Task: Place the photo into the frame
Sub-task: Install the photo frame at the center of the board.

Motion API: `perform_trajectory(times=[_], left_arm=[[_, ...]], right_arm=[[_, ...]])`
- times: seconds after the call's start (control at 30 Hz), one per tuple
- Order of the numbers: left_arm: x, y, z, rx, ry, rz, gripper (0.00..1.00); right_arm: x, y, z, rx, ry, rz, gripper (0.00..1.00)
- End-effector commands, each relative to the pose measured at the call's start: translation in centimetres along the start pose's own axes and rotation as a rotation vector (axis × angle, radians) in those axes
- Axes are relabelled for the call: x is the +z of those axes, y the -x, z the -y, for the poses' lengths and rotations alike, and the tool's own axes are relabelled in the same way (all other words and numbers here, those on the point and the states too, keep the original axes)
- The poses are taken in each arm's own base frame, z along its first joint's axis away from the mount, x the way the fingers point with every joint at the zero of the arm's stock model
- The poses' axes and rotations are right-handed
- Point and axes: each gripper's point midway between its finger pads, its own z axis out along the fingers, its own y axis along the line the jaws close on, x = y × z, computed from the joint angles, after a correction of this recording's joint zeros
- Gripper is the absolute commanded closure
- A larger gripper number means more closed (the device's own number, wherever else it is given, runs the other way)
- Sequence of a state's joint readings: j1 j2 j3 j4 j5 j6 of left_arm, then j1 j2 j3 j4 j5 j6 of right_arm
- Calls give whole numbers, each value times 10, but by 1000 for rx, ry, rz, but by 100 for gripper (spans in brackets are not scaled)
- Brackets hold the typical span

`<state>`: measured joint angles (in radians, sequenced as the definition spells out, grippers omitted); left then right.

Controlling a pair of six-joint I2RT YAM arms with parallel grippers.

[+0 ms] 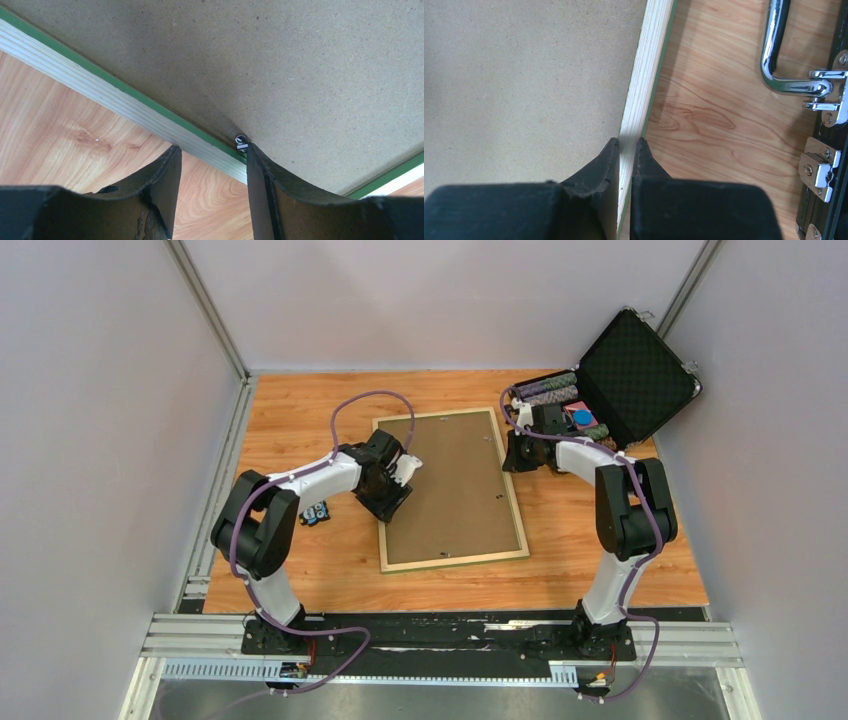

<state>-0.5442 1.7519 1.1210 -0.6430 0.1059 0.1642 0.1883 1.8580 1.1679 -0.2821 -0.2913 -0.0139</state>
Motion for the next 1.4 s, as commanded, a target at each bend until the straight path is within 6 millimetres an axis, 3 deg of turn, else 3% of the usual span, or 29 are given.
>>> perform_trajectory(times=[0.0,0.37,0.83,1.27,1.37], left_arm=[[6,-12,0,92,3,-47,47],[18,-7,2,96,-3,-31,64],[26,-9,2,252,71,-38,91],[17,-6,-1,389,109,-80,96],[17,-4,0,375,104,-74,91]], right_arm=[[1,-10,-2,-35,27,-40,100],[1,-12,0,-32,29,-43,100],[3,-12,1,-55,28,-47,100],[8,-13,7,-91,11,-53,100],[8,-13,6,-91,16,-55,100]])
